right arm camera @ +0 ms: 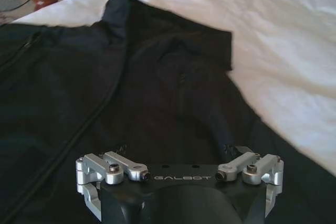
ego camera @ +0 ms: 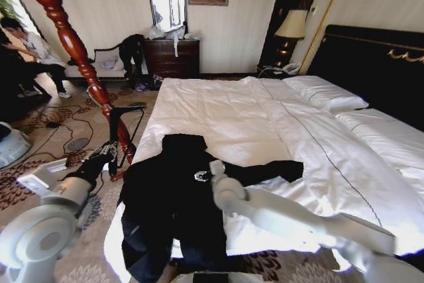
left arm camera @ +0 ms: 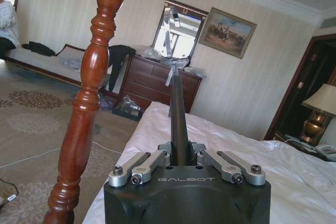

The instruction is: Pick up the clothes from the bed and hang them on the clothes hanger.

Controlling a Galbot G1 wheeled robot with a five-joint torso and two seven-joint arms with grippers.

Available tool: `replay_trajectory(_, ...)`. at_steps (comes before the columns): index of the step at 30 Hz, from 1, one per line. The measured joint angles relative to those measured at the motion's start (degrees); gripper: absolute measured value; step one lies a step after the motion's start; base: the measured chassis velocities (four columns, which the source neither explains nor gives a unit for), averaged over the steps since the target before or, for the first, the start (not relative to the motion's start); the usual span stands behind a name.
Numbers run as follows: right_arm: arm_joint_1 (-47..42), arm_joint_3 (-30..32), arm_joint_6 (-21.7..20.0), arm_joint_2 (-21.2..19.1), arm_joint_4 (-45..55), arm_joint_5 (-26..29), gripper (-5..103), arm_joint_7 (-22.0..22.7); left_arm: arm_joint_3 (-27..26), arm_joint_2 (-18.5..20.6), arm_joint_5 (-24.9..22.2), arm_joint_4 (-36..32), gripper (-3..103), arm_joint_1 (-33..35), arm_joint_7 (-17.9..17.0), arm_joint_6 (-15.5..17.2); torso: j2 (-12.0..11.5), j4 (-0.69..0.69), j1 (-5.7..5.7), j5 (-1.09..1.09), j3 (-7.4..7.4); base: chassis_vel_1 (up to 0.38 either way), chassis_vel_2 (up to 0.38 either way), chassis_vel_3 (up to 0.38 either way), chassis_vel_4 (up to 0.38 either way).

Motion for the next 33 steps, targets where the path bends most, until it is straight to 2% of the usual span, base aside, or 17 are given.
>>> replay_trajectory(6,-3.1,-1.1,-0.2,4.8,-0.3,-2.0,100,0.8,0.7,-0.3,-0.5,0.0,16,0.1,-0.9,1.1,0.0,0.00,0.00,0.00,0.00,0.000,0.000,0.000,0.000)
replay_trajectory(14,-4.8,-2.1,-1.0,8.9,-1.0,-4.1,100,0.6,1.6,-0.6,-0.3,0.1,16,-0.4,-1.7,1.5,0.0,0.00,-0.01,0.01,0.00,0.000,0.000,0.000,0.000)
replay_trajectory(22,-3.5,-3.8,-5.5,13.7,-10.0,-4.5,100,3.8,1.1,-0.6,-0.4,0.2,16,-0.1,-1.9,1.7,0.0,0.01,-0.01,0.01,0.00,0.000,0.000,0.000,0.000)
replay_trajectory(33,-2.0,-4.7,-5.6,15.8,-15.2,-5.0,100,4.1,0.0,-0.4,-1.5,0.2,16,0.3,-2.1,1.8,0.0,0.01,-0.01,0.01,0.00,0.000,0.000,0.000,0.000)
